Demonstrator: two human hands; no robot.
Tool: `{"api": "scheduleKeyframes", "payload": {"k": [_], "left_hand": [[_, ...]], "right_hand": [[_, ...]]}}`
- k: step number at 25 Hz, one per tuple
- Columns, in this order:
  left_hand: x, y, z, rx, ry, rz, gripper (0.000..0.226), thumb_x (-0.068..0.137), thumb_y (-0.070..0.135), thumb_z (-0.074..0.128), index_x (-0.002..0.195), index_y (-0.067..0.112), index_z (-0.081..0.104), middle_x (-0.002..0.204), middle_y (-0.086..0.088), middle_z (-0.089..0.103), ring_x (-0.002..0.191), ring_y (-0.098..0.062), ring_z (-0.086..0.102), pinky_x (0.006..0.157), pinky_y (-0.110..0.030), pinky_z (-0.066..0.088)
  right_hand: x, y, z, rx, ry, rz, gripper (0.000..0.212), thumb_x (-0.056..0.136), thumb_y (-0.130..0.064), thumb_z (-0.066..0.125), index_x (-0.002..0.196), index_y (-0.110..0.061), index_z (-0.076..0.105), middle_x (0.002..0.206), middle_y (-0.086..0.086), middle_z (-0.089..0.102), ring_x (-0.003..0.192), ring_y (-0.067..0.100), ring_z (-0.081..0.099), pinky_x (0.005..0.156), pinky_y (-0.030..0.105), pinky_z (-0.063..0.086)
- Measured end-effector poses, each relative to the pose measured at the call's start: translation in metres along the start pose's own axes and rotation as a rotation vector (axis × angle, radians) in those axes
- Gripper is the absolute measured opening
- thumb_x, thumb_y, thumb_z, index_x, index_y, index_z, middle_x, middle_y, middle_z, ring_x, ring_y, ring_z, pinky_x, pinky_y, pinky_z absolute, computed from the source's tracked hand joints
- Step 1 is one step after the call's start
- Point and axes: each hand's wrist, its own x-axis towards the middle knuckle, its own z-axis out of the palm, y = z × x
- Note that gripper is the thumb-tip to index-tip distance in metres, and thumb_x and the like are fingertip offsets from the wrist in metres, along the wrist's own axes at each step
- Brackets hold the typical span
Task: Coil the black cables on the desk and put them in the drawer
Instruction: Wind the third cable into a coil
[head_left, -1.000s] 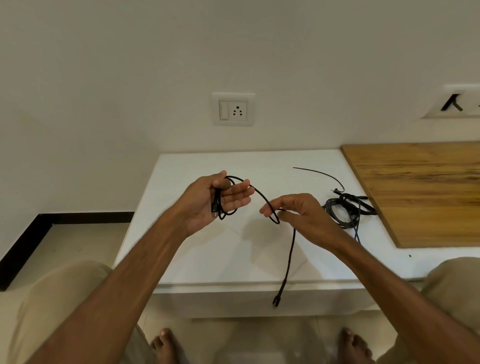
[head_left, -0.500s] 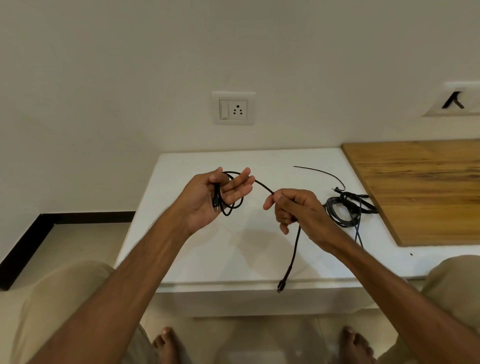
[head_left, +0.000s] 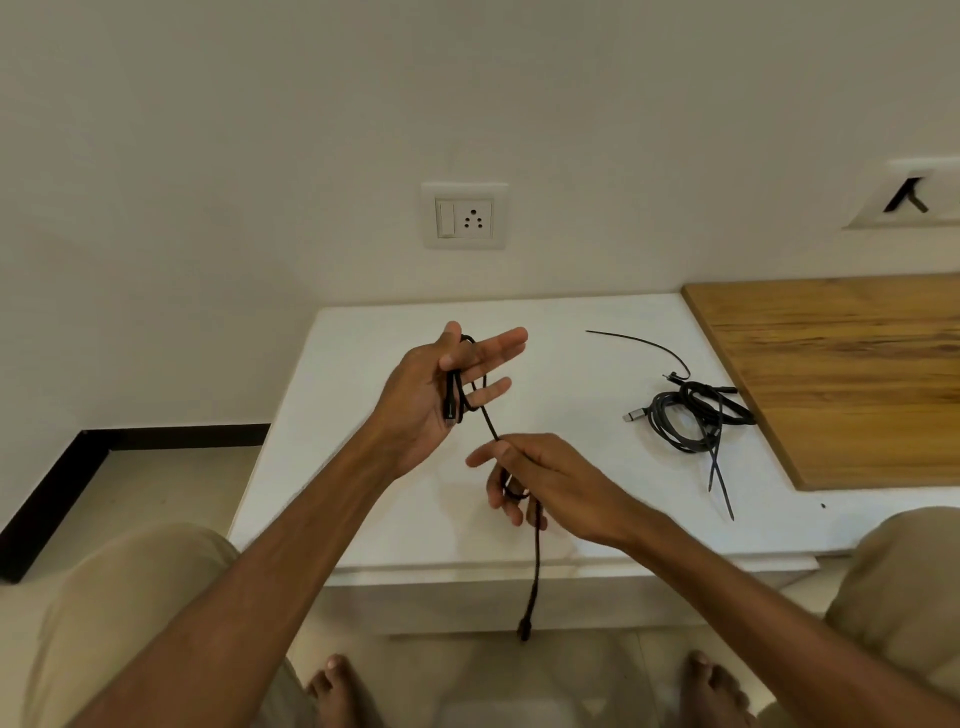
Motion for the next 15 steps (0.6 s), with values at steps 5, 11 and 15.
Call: {"api": "scheduleKeyframes", "payload": {"k": [5, 11, 15], "left_hand": [[0.007, -0.004, -0.014, 0.106, 0.119, 0.054, 0.048, 0.113, 0.031, 0.022, 0.068, 0.019, 0.033, 0.133, -0.015, 0.067, 0.134, -0.023, 0.057, 0.116, -0.058, 0.036], [0.01, -0.009, -0.018, 0.288, 0.125, 0.09, 0.05, 0.112, 0.036, 0.026, 0.066, 0.017, 0.034, 0.128, -0.008, 0.071, 0.14, -0.018, 0.049, 0.119, -0.058, 0.03], [0.01, -0.008, -0.017, 0.474, 0.159, 0.073, 0.068, 0.111, 0.043, 0.026, 0.061, 0.021, 0.067, 0.123, 0.0, 0.071, 0.12, -0.01, 0.058, 0.111, -0.042, 0.038]], "right_hand": [[0.001, -0.006, -0.009, 0.205, 0.009, -0.003, 0.037, 0.103, 0.005, 0.033, 0.124, -0.003, 0.062, 0.106, 0.02, 0.073, 0.079, 0.033, 0.072, 0.059, 0.038, 0.057], [0.0, -0.008, -0.029, 0.052, 0.165, -0.034, 0.025, 0.106, -0.008, 0.046, 0.114, -0.009, 0.069, 0.097, 0.006, 0.08, 0.037, 0.023, 0.058, 0.038, 0.022, 0.036], [-0.003, -0.01, -0.037, -0.061, 0.371, -0.078, 0.026, 0.108, -0.013, 0.046, 0.105, -0.013, 0.072, 0.085, -0.001, 0.08, 0.033, 0.029, 0.053, 0.036, 0.02, 0.038]]}}
